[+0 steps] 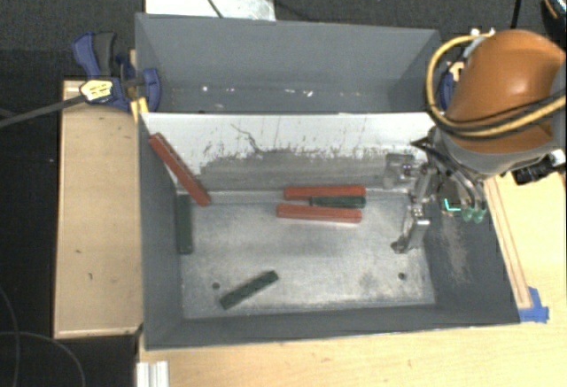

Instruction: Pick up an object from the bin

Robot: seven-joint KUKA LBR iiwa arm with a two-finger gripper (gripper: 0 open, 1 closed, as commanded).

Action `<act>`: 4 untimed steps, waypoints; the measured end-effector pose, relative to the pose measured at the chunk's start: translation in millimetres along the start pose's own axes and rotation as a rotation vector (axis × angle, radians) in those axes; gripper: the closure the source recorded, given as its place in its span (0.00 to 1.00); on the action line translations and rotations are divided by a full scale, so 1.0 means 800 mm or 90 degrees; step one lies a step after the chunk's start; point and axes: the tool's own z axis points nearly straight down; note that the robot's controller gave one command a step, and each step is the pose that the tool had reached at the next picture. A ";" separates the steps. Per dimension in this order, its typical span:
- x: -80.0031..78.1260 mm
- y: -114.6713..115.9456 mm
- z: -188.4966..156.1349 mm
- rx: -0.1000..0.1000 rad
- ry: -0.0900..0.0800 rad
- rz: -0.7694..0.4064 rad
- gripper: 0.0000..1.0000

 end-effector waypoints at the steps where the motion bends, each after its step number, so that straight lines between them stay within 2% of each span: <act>1: -0.060 -0.014 0.210 0.000 -0.001 -0.034 0.00; 2: -0.084 0.058 0.201 -0.001 -0.008 -0.099 0.00; 3: -0.076 0.071 0.206 0.000 -0.005 -0.101 0.00; 4: -0.079 0.071 0.201 0.000 -0.010 -0.101 1.00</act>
Offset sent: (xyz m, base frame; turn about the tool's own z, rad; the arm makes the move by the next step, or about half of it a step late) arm 0.0474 -0.0117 -0.1652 -0.0573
